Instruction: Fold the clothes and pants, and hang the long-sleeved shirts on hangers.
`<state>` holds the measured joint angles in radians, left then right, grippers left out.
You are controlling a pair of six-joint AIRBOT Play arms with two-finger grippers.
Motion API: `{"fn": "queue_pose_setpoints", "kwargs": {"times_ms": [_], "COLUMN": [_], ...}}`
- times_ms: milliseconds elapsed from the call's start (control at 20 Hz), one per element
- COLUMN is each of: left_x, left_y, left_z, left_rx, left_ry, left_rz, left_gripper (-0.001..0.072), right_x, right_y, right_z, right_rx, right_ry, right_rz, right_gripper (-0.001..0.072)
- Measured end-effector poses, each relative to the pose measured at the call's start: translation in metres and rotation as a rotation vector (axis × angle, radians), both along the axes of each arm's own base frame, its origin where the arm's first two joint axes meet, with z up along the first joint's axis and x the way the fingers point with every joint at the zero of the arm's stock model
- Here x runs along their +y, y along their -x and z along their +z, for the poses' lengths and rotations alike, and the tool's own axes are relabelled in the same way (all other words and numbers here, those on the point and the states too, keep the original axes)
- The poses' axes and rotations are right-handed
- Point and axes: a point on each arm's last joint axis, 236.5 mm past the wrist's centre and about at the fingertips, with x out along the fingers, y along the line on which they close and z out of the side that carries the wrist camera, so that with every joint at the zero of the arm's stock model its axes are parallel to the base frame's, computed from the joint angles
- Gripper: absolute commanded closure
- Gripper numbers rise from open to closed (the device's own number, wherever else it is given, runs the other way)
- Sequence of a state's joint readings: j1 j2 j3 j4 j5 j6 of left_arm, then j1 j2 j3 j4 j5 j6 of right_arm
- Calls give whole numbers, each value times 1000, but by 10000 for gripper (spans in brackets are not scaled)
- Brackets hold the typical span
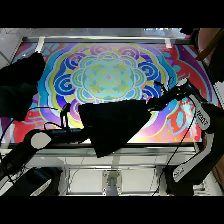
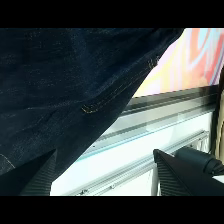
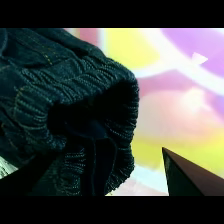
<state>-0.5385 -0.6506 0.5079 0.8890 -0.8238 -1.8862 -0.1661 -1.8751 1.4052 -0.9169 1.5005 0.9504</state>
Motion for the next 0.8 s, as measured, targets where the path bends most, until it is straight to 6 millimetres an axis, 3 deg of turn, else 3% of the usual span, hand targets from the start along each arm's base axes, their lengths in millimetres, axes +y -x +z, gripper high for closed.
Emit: {"fn": "queue_pose_setpoints", "kwargs": {"times_ms": [250, 550, 650, 700, 750, 800], "left_x": [0, 0, 0, 0, 0, 0], "left_y": [0, 0, 0, 0, 0, 0], "left_z": [0, 0, 0, 0, 0, 0], "left_rx": [0, -1, -1, -1, -1, -1], "left_ry": [0, 0, 0, 0, 0, 0], "left_rz": [0, 0, 0, 0, 0, 0], "left_gripper": [17, 17, 17, 17, 17, 17], "right_x": [1, 27, 33, 35, 36, 37], "right_y": [-9, 3, 7, 8, 8, 9], "right_z": [-2, -10, -12, -13, -13, -14], "right_rx": [-37, 5, 11, 12, 10, 7], "right_ry": [16, -14, -18, -21, -22, -22], "right_rz": [-3, 67, 91, 97, 105, 112], "right_gripper": [31, 38, 180, 213, 313, 519]}}
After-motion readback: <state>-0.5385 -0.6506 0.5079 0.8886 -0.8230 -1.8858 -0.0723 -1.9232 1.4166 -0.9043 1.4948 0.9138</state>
